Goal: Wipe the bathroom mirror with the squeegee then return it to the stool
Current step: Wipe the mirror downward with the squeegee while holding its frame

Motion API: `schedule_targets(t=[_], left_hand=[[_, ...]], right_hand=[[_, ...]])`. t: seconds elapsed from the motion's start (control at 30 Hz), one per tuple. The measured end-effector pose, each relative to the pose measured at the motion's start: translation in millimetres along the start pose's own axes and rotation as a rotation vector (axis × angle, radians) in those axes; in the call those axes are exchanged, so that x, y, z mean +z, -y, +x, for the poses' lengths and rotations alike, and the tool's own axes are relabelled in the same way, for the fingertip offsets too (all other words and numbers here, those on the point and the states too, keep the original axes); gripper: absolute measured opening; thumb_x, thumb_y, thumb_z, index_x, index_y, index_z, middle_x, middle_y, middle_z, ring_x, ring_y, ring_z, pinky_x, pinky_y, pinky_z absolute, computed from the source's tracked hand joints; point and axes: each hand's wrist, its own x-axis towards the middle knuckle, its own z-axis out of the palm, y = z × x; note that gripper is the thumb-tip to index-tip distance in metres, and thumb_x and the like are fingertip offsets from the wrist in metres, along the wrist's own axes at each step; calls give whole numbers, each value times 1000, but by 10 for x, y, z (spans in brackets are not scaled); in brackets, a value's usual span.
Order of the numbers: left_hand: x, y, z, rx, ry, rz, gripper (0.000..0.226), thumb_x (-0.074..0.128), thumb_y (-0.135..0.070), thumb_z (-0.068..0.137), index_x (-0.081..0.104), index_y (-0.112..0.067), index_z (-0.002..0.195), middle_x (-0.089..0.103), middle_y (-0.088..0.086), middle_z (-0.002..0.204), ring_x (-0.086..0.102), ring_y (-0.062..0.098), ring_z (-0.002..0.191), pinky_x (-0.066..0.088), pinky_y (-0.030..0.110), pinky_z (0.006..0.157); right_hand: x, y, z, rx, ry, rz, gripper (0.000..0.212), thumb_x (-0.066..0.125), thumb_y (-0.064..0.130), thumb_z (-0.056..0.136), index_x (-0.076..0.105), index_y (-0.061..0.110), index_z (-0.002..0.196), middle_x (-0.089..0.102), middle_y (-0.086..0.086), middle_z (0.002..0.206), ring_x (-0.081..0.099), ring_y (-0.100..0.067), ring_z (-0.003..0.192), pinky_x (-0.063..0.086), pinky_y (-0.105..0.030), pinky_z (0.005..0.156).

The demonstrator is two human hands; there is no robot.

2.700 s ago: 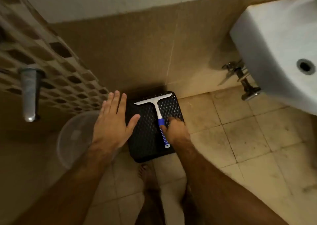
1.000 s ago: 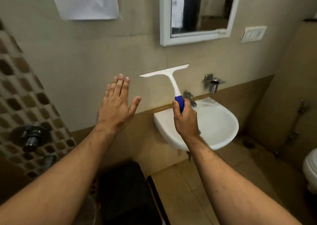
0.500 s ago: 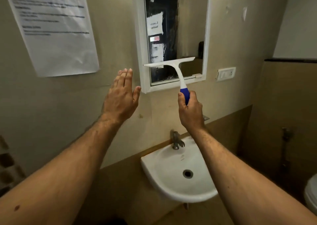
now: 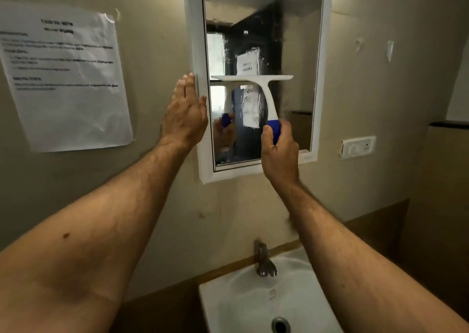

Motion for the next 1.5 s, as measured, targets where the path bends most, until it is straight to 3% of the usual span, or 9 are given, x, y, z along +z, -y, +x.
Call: schedule_targets(t=[0.2, 0.3, 0.43, 0.57, 0.73, 1.07, 1.13, 1.33, 1.5], left_hand=[[157, -287, 491, -79, -106, -110, 54, 30, -31, 103, 13, -15, 152, 18, 7, 158, 23, 24, 143, 25, 32, 110], [167, -383, 623, -112, -129, -166, 53, 30, -31, 104, 13, -16, 152, 19, 7, 157, 28, 25, 140, 27, 30, 105], [150, -353, 763, -92, -153, -164, 55, 31, -28, 103, 10, -16, 152, 19, 9, 156, 36, 32, 135, 39, 50, 107], [126, -321, 926, -59, -211, -154, 58, 34, -24, 101, 8, -18, 152, 21, 8, 157, 45, 37, 127, 46, 55, 98], [221, -327, 977, -80, -327, -336, 51, 33, -29, 105, 15, -28, 153, 25, -2, 157, 50, 24, 127, 42, 40, 105], [394, -192, 970, -107, -383, -412, 49, 34, -33, 104, 25, -18, 150, 36, 2, 152, 37, 21, 137, 32, 30, 109], [418, -165, 987, -105, -401, -415, 48, 34, -33, 105, 27, -19, 150, 39, 1, 151, 39, 19, 136, 34, 28, 109], [419, -171, 1085, -101, -414, -402, 45, 33, -34, 105, 32, -21, 148, 46, 2, 146, 45, 19, 131, 37, 27, 105], [390, -211, 1077, -146, -449, -424, 43, 35, -34, 104, 38, -19, 144, 50, 1, 142, 48, 11, 125, 38, 22, 98]], right_hand=[[25, -15, 563, -9, -1, 58, 20, 47, 31, 101, 49, 18, 116, 50, 16, 79, 55, -8, 67, 49, -23, 62], [23, 5, 716, -22, -4, 78, 10, 46, 29, 101, 44, 23, 110, 50, 14, 78, 53, -8, 65, 48, -22, 61], [96, 101, 872, -21, -2, 103, 22, 46, 28, 101, 49, 13, 118, 51, 12, 79, 54, -7, 65, 45, -17, 58], [146, 167, 1023, -45, 15, 117, 24, 46, 30, 100, 49, 17, 119, 54, 11, 82, 58, -9, 68, 49, -19, 59], [230, 202, 1196, -54, -6, 116, 34, 45, 35, 101, 48, 18, 129, 55, 14, 89, 61, -9, 76, 50, -18, 63], [464, 553, 1627, -66, -113, 181, 30, 38, 34, 105, 56, 13, 118, 54, 15, 76, 57, 5, 62, 41, -5, 52], [450, 643, 1743, -73, -103, 211, 29, 37, 30, 105, 57, 11, 114, 55, 12, 71, 56, 10, 57, 40, -5, 50], [418, 768, 1926, -87, -72, 182, 29, 36, 33, 106, 57, 14, 112, 54, 15, 73, 57, -1, 62, 42, -5, 54], [439, 446, 1664, -62, -27, 168, 26, 38, 34, 105, 56, 17, 112, 52, 15, 74, 55, 12, 63, 41, -5, 54]])
